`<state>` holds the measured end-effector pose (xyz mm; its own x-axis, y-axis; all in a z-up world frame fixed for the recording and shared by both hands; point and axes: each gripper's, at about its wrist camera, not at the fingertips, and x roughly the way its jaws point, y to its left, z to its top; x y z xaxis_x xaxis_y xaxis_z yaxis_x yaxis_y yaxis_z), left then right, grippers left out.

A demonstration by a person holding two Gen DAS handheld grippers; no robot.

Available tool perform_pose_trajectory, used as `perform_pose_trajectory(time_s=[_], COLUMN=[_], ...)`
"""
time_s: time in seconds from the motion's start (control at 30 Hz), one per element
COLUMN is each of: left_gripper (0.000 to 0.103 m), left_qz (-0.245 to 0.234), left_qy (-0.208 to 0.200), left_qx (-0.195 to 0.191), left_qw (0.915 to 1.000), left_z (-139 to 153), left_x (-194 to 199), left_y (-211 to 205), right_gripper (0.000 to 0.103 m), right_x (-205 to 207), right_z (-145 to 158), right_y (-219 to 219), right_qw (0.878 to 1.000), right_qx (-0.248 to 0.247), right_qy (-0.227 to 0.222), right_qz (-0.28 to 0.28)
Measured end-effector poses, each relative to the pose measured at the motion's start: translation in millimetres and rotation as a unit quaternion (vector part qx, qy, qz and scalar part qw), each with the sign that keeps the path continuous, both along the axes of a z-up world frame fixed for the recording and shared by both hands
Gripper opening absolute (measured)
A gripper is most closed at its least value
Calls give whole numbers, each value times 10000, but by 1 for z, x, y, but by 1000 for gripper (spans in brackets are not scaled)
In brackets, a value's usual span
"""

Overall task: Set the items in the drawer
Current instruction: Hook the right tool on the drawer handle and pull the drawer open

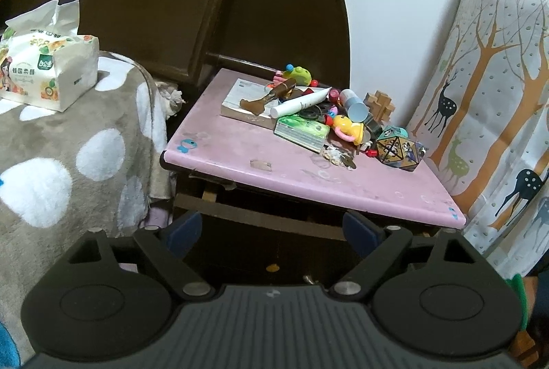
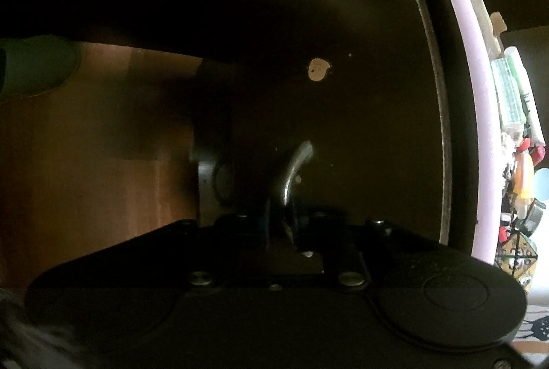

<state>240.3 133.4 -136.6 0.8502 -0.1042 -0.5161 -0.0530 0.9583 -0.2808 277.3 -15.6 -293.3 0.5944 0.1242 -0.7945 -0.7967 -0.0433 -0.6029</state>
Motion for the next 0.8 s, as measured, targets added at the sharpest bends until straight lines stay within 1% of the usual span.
perform_pose_trajectory(time_s=[0.1,0.23,0.33,0.47,0.57,0.7,0.8], left_gripper=[90,90,90,90,90,91,91], left_qz=[-4,-10,-14,-23,-8,-4,-12], left_qy=[1,1,2,10,19,31,36], left_qx=[11,25,35,64,72,89,112], left_qw=[10000,10000,10000,10000,10000,10000,9999], left_z=[0,0,0,0,-1,-1,-1], left_x=[0,1,1,-3,-3,-2,-1], left_y=[-1,-2,-2,-3,-3,-4,-6], right_gripper=[14,15,14,14,14,14,14], right_x=[-5,-18,-33,-50,-65,-82,-95], right_z=[3,5,5,15,12,15,17], right_y=[3,4,1,-4,-5,-7,-12], right_qw=[9998,9998,9997,9992,9992,9986,9987], right_qx=[70,25,37,186,178,257,282], right_qy=[117,200,225,339,354,469,428], right_qz=[-110,8,117,21,53,31,51])
